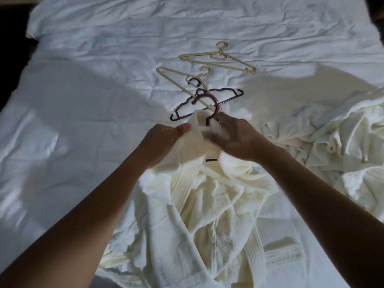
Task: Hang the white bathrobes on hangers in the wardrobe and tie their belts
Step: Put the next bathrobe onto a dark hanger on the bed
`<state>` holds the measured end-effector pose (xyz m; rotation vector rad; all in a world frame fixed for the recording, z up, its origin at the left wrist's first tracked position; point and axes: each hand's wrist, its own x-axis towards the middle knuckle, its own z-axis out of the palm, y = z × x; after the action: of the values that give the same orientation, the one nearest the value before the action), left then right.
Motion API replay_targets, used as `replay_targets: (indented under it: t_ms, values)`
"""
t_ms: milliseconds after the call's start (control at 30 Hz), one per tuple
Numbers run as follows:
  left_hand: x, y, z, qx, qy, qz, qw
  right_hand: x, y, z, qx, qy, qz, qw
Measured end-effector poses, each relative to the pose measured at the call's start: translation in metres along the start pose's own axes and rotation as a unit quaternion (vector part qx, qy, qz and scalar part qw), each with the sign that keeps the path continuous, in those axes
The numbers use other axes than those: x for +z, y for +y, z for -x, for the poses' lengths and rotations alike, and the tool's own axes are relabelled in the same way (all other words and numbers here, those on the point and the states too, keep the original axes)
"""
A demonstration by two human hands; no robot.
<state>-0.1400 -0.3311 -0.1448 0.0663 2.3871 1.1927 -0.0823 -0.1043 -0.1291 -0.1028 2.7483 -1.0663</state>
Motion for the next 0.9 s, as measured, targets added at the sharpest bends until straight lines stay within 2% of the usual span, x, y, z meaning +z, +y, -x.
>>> replay_targets:
  t_ms: [67, 167, 200, 267, 333, 400, 433, 500, 600, 667, 833, 900]
  values:
    - [0.002, -0.003, 0.003, 0.041, 0.050, -0.032, 0.997, 0.007, -0.003, 0.003, 0.043, 0.000, 0.069, 0.997]
    - [0.004, 0.005, 0.020, 0.162, 0.162, -0.072, 0.971, -0.007, -0.010, 0.003, 0.098, 0.113, 0.069, 0.986]
    - [0.005, 0.003, 0.027, 0.175, 0.191, -0.105, 0.960, -0.017, -0.012, 0.002, 0.104, 0.142, 0.066, 0.982]
    - [0.011, -0.015, 0.039, 0.125, 0.247, -0.168, 0.946, -0.043, -0.024, 0.001, 0.109, 0.175, 0.059, 0.977]
    - [0.009, -0.026, 0.052, 0.025, 0.236, -0.124, 0.963, -0.070, -0.043, 0.001, 0.105, 0.200, 0.055, 0.973]
    - [-0.008, -0.018, 0.057, -0.039, 0.164, -0.051, 0.984, -0.098, -0.064, 0.004, 0.095, 0.224, 0.049, 0.969]
    - [-0.024, -0.007, 0.057, -0.033, 0.143, -0.038, 0.988, -0.113, -0.076, 0.008, 0.095, 0.236, 0.042, 0.966]
    - [-0.069, 0.027, 0.054, 0.014, 0.166, -0.003, 0.986, -0.151, -0.101, 0.017, 0.092, 0.272, 0.019, 0.958]
    - [-0.147, 0.107, 0.070, 0.121, 0.174, 0.109, 0.971, -0.214, -0.151, 0.032, 0.063, 0.327, -0.011, 0.943]
    - [-0.193, 0.168, 0.089, 0.173, 0.172, 0.093, 0.965, -0.257, -0.193, 0.043, 0.042, 0.368, -0.014, 0.929]
    - [-0.282, 0.288, 0.141, 0.172, 0.205, 0.112, 0.957, -0.353, -0.298, 0.081, -0.019, 0.432, 0.016, 0.901]
    - [-0.310, 0.320, 0.161, 0.214, 0.221, 0.117, 0.945, -0.384, -0.333, 0.102, -0.039, 0.462, 0.034, 0.885]
